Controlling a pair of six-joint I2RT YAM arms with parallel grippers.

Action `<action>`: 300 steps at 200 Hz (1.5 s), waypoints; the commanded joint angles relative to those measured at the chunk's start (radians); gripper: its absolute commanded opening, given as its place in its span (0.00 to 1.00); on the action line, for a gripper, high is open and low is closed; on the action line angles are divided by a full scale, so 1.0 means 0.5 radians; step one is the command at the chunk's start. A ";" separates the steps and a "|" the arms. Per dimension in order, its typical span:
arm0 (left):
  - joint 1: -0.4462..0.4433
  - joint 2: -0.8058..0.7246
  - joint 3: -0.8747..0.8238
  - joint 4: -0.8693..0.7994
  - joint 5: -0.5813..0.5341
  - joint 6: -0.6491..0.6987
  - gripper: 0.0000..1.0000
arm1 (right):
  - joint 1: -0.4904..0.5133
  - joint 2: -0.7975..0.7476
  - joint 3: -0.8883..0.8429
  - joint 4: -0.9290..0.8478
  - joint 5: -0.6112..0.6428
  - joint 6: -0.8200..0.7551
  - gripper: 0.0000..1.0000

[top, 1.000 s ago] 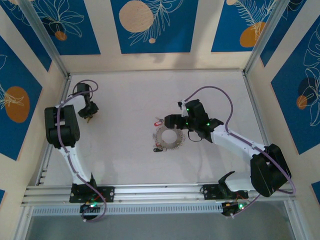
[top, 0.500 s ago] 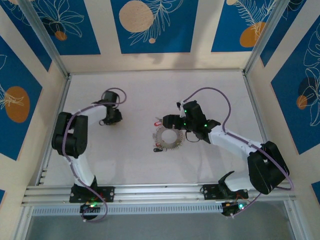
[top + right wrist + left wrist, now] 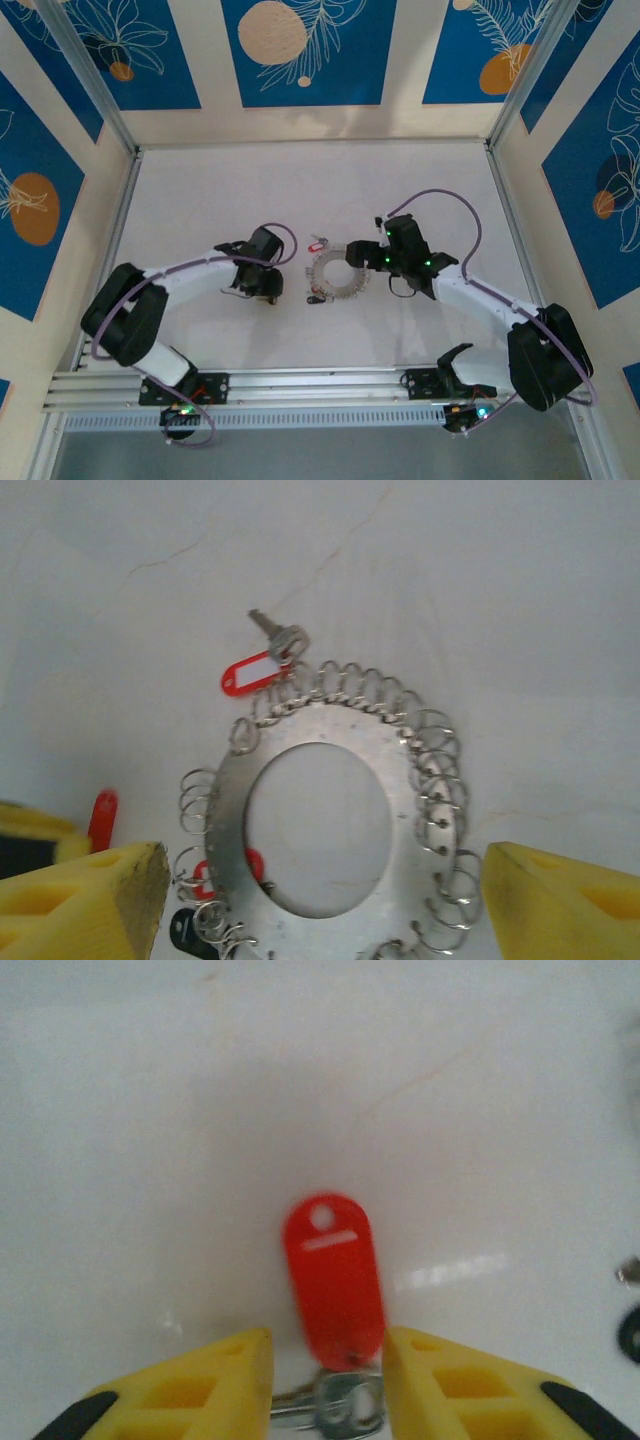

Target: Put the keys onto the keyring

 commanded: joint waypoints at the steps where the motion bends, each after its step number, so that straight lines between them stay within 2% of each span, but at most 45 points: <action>1: 0.014 -0.196 0.072 -0.223 -0.160 0.036 0.42 | -0.064 -0.039 -0.013 -0.110 -0.067 0.005 0.82; 10: 0.016 -0.233 0.148 -0.295 -0.239 0.086 0.46 | -0.089 -0.035 -0.007 -0.139 -0.106 0.002 0.82; 32: 0.024 -0.285 0.299 -0.378 -0.346 0.215 0.51 | -0.113 0.016 0.056 -0.264 -0.255 -0.007 0.77; 57: 0.064 -0.302 0.403 -0.334 -0.259 0.293 0.52 | -0.117 0.108 0.093 -0.413 -0.333 -0.004 0.60; 78: 0.078 -0.371 0.290 -0.093 -0.110 0.268 0.52 | -0.121 0.228 0.187 -0.569 -0.364 -0.077 0.42; 118: 0.081 -0.446 0.002 0.393 -0.171 0.376 0.52 | -0.105 0.530 0.406 -0.748 -0.292 -0.111 0.29; 156: 0.080 -0.470 -0.306 0.805 -0.197 0.500 0.53 | 0.013 0.696 0.596 -1.013 0.010 -0.083 0.33; 170: 0.078 -0.461 -0.447 1.020 -0.198 0.520 0.53 | 0.024 0.741 0.641 -1.111 0.037 -0.036 0.34; 188: 0.078 -0.444 -0.560 1.225 -0.130 0.508 0.53 | 0.060 0.742 0.614 -1.141 -0.051 -0.008 0.34; 232: 0.078 -0.434 -0.622 1.329 -0.117 0.455 0.54 | 0.207 0.691 0.488 -1.106 -0.149 0.016 0.33; 300: 0.079 -0.433 -0.617 1.284 -0.165 0.460 0.54 | 0.340 0.676 0.355 -0.619 -0.559 0.018 0.35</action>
